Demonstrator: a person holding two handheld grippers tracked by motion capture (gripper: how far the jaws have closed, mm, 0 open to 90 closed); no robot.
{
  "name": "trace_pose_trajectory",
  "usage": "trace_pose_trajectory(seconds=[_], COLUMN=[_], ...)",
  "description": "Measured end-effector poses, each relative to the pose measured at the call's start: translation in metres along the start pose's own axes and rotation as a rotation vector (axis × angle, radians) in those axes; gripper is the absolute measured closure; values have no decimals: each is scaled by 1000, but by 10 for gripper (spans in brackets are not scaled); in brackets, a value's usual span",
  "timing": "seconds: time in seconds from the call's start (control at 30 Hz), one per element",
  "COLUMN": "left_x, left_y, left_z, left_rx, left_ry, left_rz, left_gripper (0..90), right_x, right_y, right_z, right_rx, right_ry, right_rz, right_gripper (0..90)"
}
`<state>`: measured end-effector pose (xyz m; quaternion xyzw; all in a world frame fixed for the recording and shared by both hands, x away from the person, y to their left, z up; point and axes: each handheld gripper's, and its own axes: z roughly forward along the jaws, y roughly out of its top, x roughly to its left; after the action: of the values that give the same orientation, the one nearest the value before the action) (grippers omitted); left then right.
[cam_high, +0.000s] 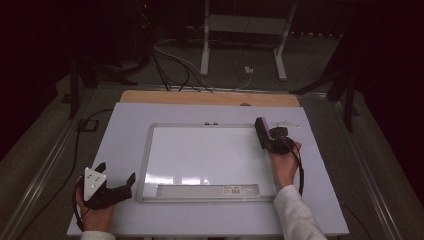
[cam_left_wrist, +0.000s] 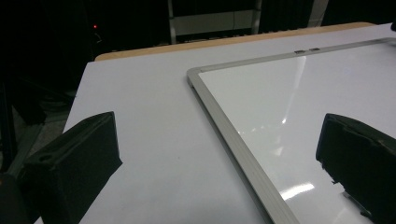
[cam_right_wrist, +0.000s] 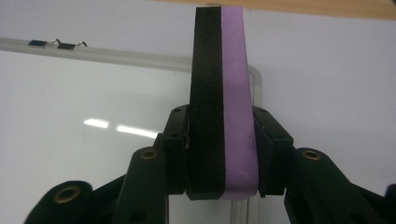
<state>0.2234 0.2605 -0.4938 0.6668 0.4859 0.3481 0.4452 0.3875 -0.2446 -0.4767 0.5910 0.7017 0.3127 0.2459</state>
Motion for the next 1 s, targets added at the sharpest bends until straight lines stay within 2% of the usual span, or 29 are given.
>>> trace_pose_trajectory(seconds=[0.5,0.77,0.93,1.0], left_x=[0,-1,-1,0], left_y=[0,0,0,0], left_z=[0,1,0,0], left_rx=[-1,1,0,0], left_ry=[0,-1,-2,-1], left_rz=[0,0,2,2], left_gripper=[4,4,4,4], right_x=[1,4,3,3], right_y=[-9,-12,-13,-13], right_z=[10,9,7,5], right_rx=[36,45,58,62], right_ry=[-28,-5,37,45], right_rz=[52,47,68,60], right_gripper=[623,541,507,475])
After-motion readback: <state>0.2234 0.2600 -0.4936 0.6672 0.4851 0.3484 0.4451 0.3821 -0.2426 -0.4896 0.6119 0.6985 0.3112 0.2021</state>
